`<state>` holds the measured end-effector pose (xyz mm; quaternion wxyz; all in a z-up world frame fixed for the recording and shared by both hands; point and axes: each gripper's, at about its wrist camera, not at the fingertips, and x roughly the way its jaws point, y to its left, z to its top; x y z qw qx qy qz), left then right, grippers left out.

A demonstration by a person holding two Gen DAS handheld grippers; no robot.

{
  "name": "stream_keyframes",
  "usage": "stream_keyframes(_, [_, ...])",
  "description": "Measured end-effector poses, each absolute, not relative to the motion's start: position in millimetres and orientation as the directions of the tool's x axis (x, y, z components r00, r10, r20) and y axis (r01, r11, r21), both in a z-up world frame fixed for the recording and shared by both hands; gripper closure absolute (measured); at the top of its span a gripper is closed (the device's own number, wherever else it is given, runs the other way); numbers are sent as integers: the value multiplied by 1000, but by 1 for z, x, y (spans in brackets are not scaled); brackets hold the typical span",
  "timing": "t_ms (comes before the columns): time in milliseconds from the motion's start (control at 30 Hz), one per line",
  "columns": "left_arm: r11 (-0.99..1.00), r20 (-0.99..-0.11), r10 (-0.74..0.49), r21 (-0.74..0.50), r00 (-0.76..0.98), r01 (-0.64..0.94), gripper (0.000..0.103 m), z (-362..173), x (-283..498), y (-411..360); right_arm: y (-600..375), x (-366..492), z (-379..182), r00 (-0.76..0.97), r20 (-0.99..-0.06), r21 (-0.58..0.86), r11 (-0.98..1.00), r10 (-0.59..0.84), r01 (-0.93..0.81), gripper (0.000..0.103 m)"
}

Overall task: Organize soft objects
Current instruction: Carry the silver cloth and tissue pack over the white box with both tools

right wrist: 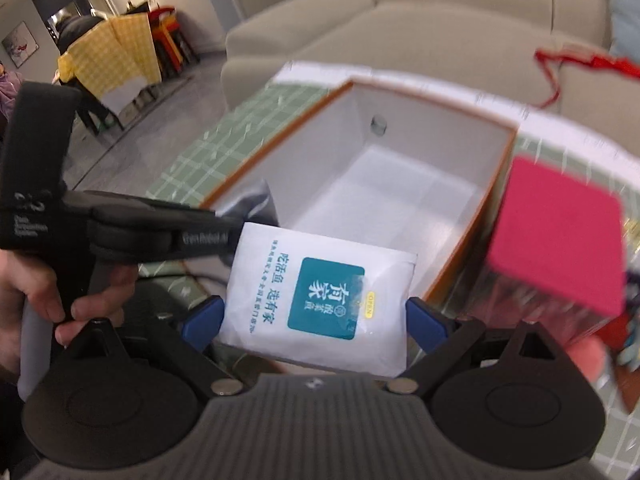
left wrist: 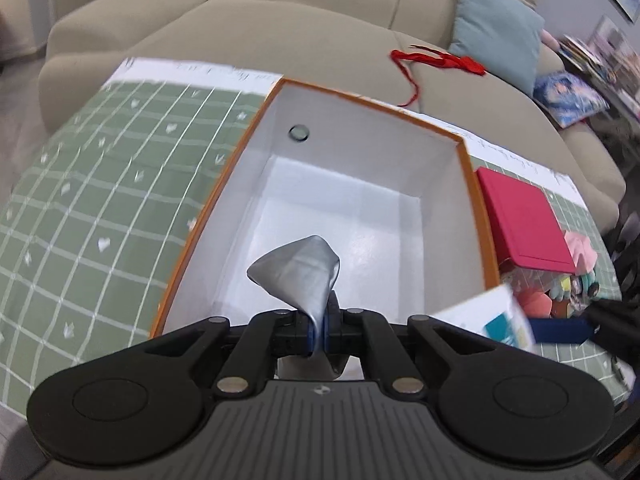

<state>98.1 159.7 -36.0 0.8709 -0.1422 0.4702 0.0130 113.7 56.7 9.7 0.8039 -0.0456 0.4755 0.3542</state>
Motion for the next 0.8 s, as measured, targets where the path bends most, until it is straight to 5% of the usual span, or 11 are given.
stream_keyframes(800, [900, -792, -183, -373, 583, -225, 98, -43, 88, 186, 78, 124, -28, 193, -861, 258, 730, 471, -633, 9])
